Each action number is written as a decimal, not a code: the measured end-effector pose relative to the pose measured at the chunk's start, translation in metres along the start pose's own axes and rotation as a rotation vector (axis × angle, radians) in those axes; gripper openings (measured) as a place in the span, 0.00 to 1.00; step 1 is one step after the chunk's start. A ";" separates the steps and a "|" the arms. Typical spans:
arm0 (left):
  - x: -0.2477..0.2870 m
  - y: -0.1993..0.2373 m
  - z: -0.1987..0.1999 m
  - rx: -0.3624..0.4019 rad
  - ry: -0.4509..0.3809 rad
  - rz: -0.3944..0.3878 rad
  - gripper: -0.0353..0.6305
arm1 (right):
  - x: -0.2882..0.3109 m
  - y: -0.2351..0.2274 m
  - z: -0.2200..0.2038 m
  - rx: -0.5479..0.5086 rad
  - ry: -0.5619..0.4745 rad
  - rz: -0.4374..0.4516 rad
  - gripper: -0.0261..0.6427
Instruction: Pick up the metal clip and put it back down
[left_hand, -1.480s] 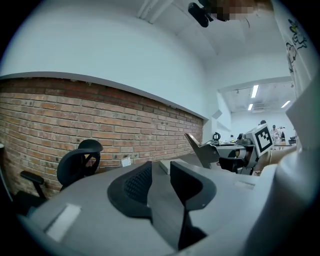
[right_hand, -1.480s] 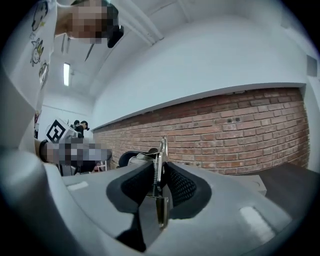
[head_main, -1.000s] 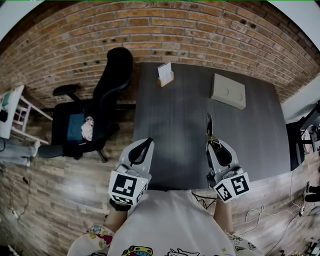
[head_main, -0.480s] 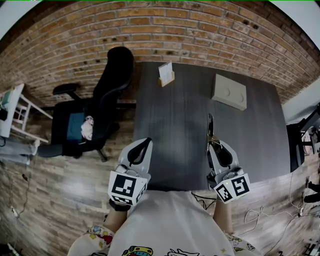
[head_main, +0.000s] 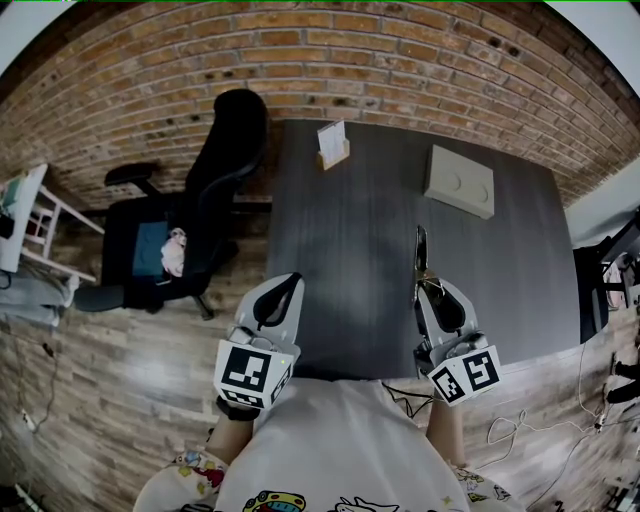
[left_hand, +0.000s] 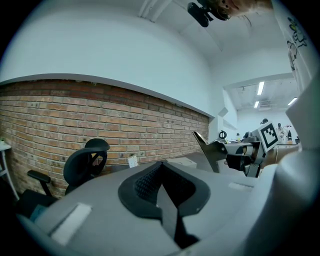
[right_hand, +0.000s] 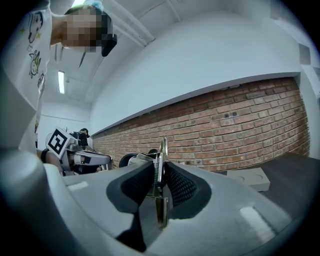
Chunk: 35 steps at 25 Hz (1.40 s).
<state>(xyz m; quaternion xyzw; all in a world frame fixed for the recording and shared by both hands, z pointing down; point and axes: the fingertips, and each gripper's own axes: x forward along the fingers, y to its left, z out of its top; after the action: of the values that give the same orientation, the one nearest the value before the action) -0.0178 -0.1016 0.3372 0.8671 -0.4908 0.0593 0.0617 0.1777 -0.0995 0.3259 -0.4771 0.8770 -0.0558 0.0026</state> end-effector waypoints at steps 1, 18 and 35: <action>0.000 0.000 0.000 0.000 0.000 0.001 0.07 | 0.000 0.000 0.000 -0.001 0.002 0.002 0.17; -0.008 0.009 -0.009 -0.028 0.021 0.040 0.07 | 0.023 0.017 -0.012 -0.185 0.124 0.091 0.17; -0.038 0.031 -0.049 -0.106 0.116 0.147 0.07 | 0.074 0.085 -0.117 -0.475 0.396 0.378 0.17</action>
<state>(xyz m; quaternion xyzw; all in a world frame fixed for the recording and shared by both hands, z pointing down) -0.0666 -0.0770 0.3811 0.8193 -0.5513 0.0878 0.1310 0.0600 -0.1044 0.4375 -0.2738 0.9217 0.0597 -0.2683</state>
